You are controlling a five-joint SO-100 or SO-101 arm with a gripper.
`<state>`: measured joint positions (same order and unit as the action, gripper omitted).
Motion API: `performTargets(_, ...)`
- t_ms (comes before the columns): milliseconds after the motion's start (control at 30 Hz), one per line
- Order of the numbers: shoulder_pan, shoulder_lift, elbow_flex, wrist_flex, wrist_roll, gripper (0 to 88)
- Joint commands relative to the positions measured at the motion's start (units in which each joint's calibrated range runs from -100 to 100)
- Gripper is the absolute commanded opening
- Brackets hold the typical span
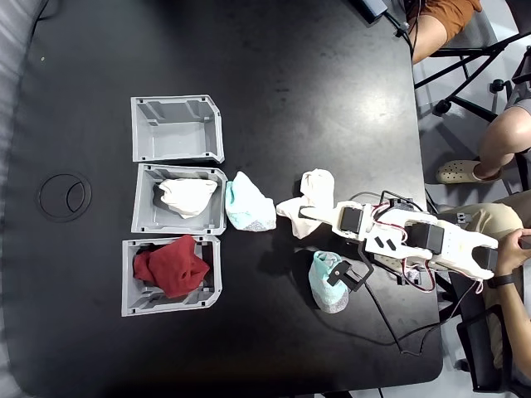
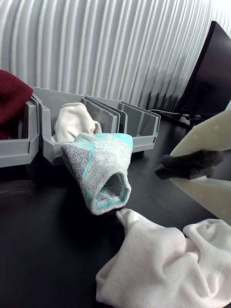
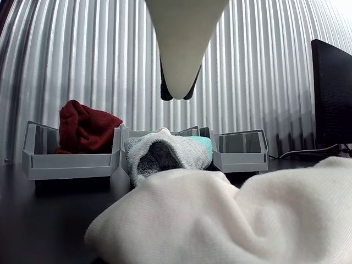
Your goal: Put the sock in the container
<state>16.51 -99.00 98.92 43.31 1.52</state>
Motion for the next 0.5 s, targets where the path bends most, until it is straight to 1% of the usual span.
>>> performTargets(0, 0.14, -0.42, -0.09, -1.13, -0.11, 1.4)
performTargets(467, -0.10, -0.42, -0.09, -1.13, -0.11, 1.4)
